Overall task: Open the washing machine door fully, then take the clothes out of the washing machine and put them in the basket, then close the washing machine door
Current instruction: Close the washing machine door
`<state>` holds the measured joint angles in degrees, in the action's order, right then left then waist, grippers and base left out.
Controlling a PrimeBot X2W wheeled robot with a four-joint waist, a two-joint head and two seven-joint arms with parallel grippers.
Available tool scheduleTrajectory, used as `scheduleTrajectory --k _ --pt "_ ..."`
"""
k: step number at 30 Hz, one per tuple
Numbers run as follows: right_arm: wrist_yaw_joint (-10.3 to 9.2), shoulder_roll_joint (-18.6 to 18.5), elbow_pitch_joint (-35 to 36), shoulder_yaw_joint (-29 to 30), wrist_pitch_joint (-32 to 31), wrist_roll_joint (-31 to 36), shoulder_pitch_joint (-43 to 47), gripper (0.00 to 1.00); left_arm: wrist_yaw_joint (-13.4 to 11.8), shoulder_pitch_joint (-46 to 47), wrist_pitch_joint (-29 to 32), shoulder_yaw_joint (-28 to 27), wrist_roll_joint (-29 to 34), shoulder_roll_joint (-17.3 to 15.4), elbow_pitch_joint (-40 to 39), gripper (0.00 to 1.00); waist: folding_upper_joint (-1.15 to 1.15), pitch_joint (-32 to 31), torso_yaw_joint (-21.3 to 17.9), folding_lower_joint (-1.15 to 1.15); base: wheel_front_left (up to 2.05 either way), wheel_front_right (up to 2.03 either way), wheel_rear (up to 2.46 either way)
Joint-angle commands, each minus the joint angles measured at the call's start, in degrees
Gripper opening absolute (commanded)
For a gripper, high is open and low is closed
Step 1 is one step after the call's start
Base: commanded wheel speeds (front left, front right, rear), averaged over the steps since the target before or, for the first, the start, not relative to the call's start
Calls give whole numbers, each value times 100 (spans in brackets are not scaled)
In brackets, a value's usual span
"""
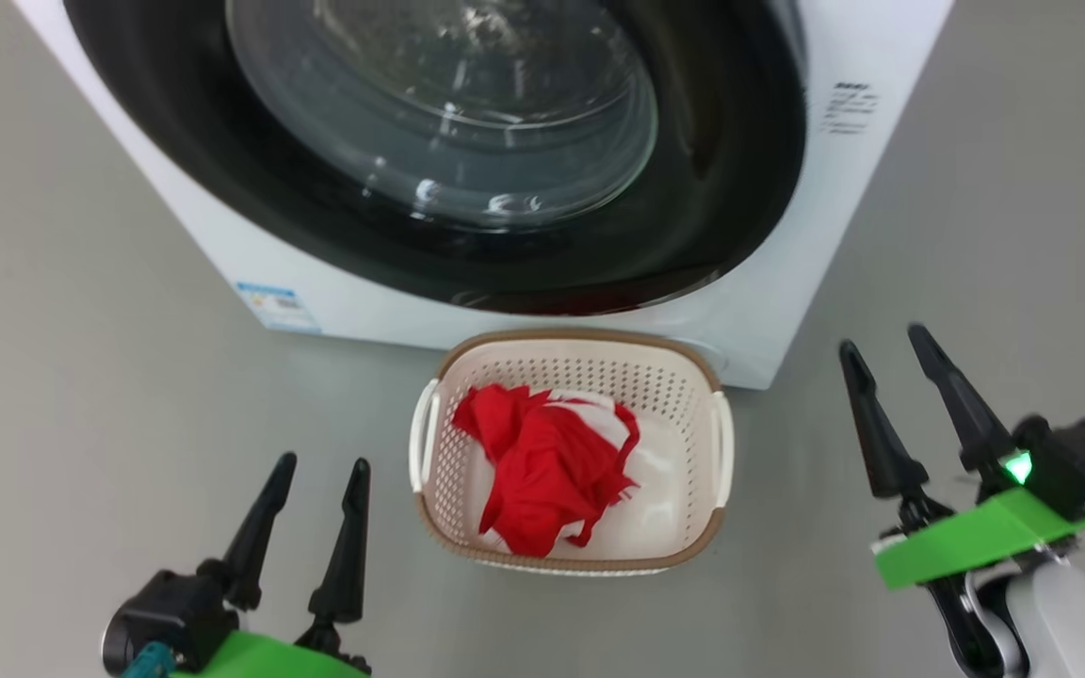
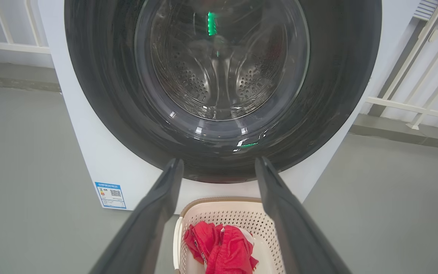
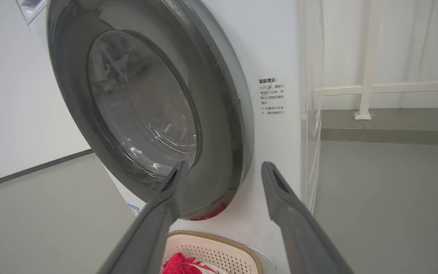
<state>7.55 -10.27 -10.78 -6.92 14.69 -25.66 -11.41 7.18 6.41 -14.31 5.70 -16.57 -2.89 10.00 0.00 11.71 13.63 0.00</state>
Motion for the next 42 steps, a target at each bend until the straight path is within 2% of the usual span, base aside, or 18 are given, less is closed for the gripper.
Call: scheduleTrajectory --k 1,18,42 --pt "-6 -3 160 -44 31 -62 99 100 31 -55 -69 -201 64 -133 -108 100 0 -177 -174 0 0 0 0" --pt "-6 171 283 514 31 -16 1232 100 31 -468 -69 -438 54 -297 -119 100 0 -658 -752 0 0 0 0" --pt "-6 214 410 985 31 48 1924 100 31 -738 -69 -552 129 -355 -260 100 0 -862 -1052 0 0 0 0"
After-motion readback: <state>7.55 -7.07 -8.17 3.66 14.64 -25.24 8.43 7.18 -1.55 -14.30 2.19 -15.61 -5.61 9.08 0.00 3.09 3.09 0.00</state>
